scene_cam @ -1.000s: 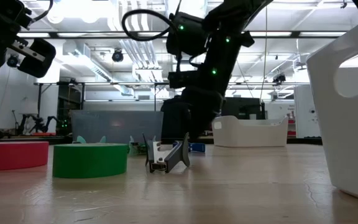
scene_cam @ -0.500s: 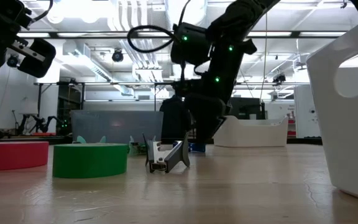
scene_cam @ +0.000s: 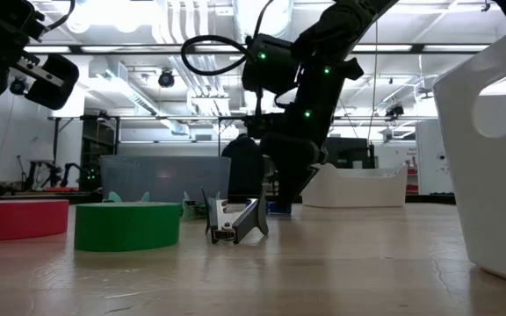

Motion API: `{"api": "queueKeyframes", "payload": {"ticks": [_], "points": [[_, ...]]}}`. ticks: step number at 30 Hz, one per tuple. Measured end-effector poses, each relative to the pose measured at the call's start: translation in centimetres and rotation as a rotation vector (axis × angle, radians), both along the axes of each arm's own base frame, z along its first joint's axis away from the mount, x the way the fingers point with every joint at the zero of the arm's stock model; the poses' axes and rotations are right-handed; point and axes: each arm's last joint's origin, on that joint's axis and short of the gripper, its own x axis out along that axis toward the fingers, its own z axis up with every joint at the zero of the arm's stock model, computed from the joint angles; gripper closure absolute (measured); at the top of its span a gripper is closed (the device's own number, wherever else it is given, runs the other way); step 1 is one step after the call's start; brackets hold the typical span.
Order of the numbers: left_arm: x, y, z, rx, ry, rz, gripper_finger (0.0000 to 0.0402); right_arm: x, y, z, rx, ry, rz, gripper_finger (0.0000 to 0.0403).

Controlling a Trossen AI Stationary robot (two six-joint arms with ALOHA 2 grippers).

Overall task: Pick and place Stapler, Stapler remover, tape
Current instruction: Put the blue stapler into the top white bin

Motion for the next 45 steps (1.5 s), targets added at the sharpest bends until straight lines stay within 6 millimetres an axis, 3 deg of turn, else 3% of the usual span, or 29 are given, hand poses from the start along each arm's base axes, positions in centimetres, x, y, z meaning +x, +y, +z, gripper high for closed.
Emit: {"api": "queueKeyframes", "payload": {"ticks": [9,14,19,26,29,45], "points": [[0.0,0.0,0.0,0.0,0.0,0.0,0.0378,-0.1,0.0,0.6,-0.011,0.01,-0.012,0.0394],[0.0,0.0,0.0,0.0,0.0,0.0,0.0378,-0.9,-0.3,3.5,-0.105,0.015,-0.071,0.0394],[0.0,0.0,0.0,0.0,0.0,0.0,0.0378,-3.1,-0.6,7.2,-0.212,0.017,-0.189,0.0394],[0.0,0.0,0.0,0.0,0.0,0.0,0.0378,-6.5,-1.7,10.6,-0.286,-0.01,-0.486,0.0394],[0.0,0.0,0.0,0.0,0.0,0.0,0.0378,-7.2,-2.9,10.9,-0.278,-0.003,-0.577,0.0394],[0.0,0.0,0.0,0.0,0.0,0.0,0.0378,-10.8,-12.9,8.4,-0.153,0.192,-0.816,0.0394]]}}
